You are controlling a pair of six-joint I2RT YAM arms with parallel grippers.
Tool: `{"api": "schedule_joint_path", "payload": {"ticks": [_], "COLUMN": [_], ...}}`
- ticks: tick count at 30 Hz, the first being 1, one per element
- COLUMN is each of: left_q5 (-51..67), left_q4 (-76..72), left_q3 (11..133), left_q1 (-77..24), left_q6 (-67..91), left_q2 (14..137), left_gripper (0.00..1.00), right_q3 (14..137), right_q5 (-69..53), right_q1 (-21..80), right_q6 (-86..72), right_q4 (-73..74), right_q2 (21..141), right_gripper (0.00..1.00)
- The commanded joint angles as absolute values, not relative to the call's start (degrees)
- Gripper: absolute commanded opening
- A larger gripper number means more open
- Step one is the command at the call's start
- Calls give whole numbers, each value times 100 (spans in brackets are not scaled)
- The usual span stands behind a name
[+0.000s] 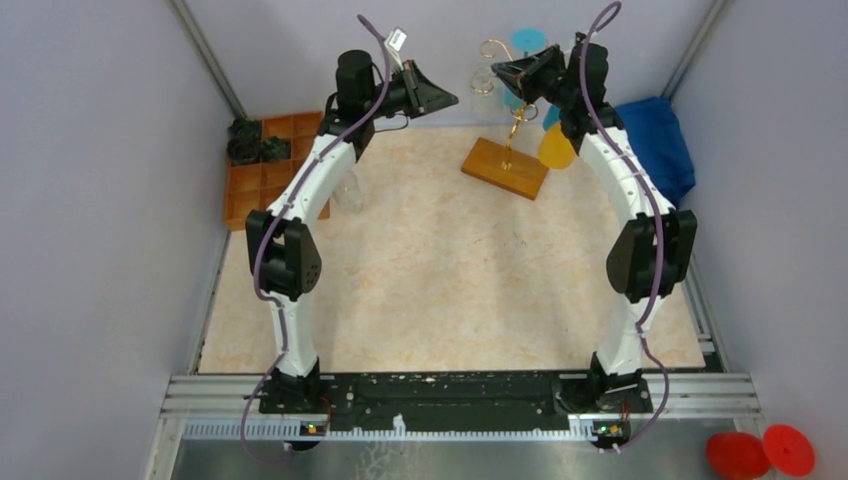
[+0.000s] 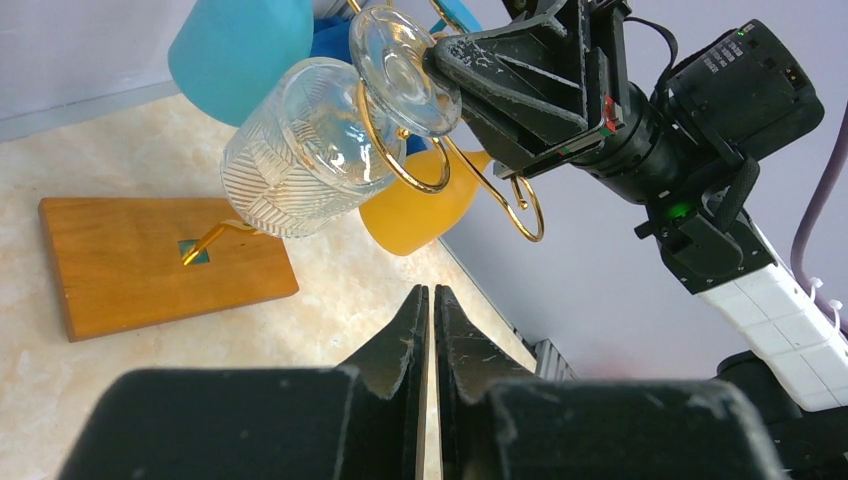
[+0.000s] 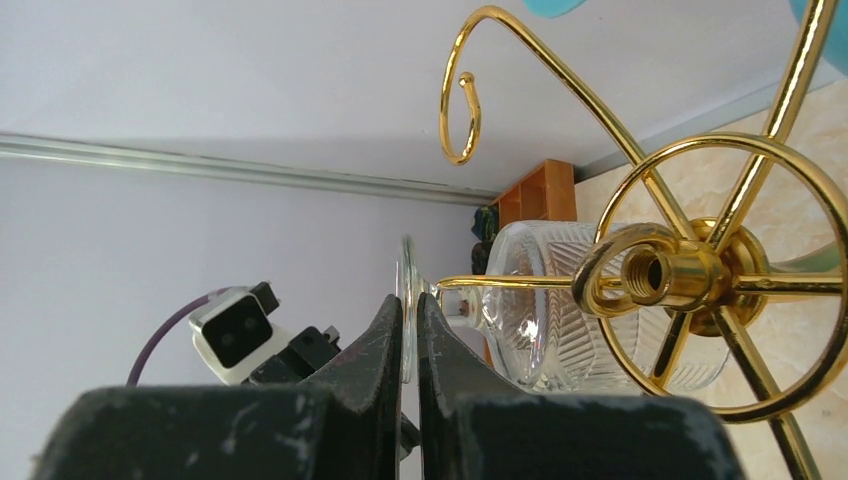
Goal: Take the wine glass off the wine glass rack
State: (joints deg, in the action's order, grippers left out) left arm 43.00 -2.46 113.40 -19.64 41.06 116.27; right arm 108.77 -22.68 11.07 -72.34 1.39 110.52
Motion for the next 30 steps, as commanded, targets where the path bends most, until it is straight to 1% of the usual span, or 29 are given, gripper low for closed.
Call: {"api": "schedule_joint_path", "payload": {"ticks": [1,11,14,15,19,20,25,30], "left_q5": [4385,4403,4431,4459,4482,4491,4520,4554], "left_q4": [-257,-277,-311,-330,-334,-334,-330,-308], "left_q3": [11276,11259,11276,11280,11279,11284,11269,11258], "left_q1": [-1975,-1974,-1976,-1972,-1966,-1967,-1954,-1942], "left_q6": [4064,4094,4128,4147,4150,4155,4149,4150], "left_q2": [11413,11443,11476,11489,11500,11504,11515,11519], "left_gripper": [10,10,10,10,9,9,9,9], "right_q3": [11058,11495,12141,12360,13985,14130,13843,13973], "right_q5": [-2378,-2609,-2604,-2602,-2699,-2761,-2691,-2746], "right_q1": [1063,1081,1089,1096,1114,1116,1151,1174], "right_q6": [-7283,-7607,-7480,-7413,-6876,-6870,-6792,-6572], "right_q4": [-634,-512,-22,408,1785,1907,1824,2175], "right_q2": [10387,10717,10953,11044,11737,11846,11780,11894], "right_gripper": [0,0,0,0,0,0,0,0]}}
